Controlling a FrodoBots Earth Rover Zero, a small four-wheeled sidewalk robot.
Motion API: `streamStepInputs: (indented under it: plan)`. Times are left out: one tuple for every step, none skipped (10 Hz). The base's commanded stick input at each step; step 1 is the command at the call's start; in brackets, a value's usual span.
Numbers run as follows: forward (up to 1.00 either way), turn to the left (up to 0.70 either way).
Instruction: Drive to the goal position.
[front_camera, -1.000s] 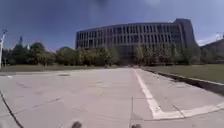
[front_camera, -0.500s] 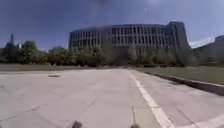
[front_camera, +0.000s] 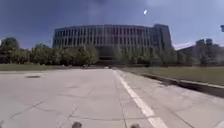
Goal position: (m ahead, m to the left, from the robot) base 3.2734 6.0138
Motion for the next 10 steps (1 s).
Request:
streamStepInputs:
  plan:
    - [0.85, 0.03]
    - [0.85, 0.03]
    - [0.85, 0.03]
    - [0.85, 0.03]
    - [0.85, 0.03]
    - [0.85, 0.03]
    - [0.85, 0.03]
    - [0.85, 0.03]
    - [0.85, 0.03]
    - [0.85, 0.03]
